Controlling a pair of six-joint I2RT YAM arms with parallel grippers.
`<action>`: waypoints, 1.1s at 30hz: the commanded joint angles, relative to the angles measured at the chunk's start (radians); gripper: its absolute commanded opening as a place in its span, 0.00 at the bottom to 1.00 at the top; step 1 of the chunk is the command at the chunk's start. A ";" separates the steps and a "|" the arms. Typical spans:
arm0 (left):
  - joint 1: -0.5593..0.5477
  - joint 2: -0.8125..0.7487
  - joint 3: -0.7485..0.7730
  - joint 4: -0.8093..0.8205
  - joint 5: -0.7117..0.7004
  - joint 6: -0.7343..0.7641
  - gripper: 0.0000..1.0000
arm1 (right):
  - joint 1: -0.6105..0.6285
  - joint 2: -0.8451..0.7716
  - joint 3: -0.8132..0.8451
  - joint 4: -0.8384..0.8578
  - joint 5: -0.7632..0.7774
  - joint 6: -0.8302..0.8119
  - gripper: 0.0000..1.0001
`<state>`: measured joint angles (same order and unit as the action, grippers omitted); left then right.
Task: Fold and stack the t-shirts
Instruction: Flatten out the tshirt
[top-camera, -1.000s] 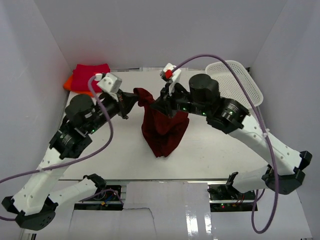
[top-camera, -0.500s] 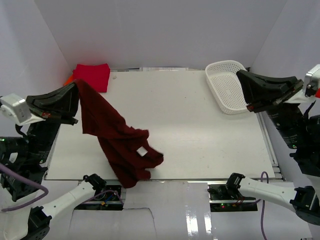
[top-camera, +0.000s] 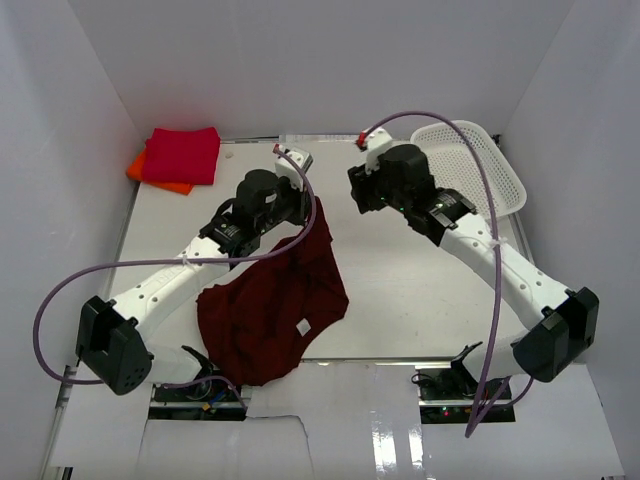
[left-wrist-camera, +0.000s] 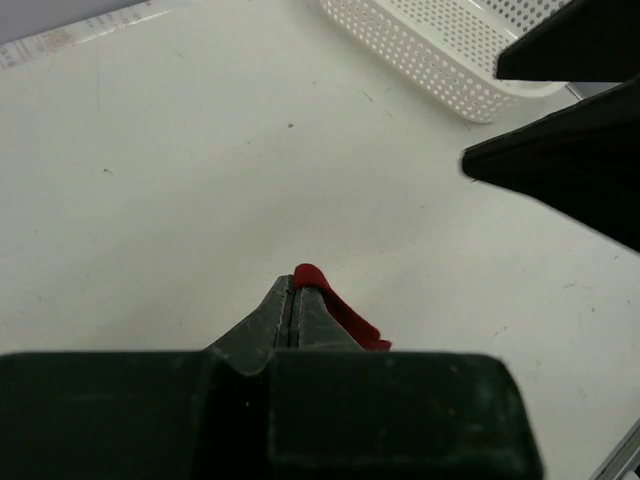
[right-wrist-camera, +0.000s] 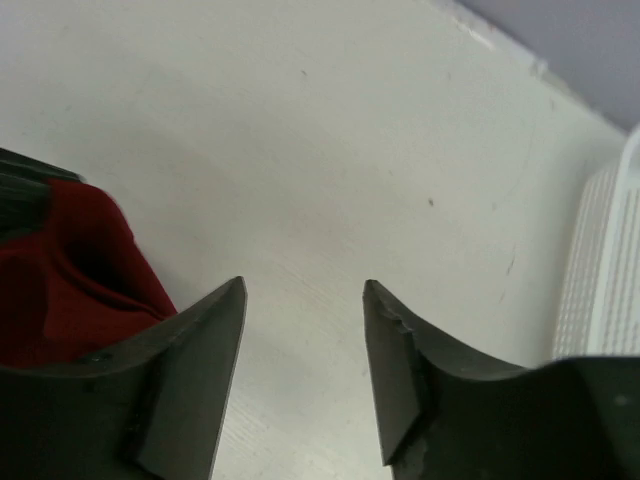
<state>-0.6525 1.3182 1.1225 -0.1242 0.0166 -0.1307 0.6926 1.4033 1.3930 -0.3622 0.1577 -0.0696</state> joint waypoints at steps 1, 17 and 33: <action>0.048 -0.001 0.085 0.153 0.106 -0.056 0.00 | -0.145 -0.174 -0.037 0.097 -0.096 0.097 0.67; 0.111 0.227 0.152 0.230 0.244 -0.122 0.00 | -0.225 -0.227 -0.373 0.273 -0.386 0.292 0.81; 0.120 0.135 0.163 0.178 0.278 -0.116 0.00 | -0.281 -0.037 -0.514 0.733 -0.748 0.439 0.75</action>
<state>-0.5392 1.5131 1.2400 0.0517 0.2695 -0.2451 0.4145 1.3365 0.8894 0.2134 -0.4946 0.3325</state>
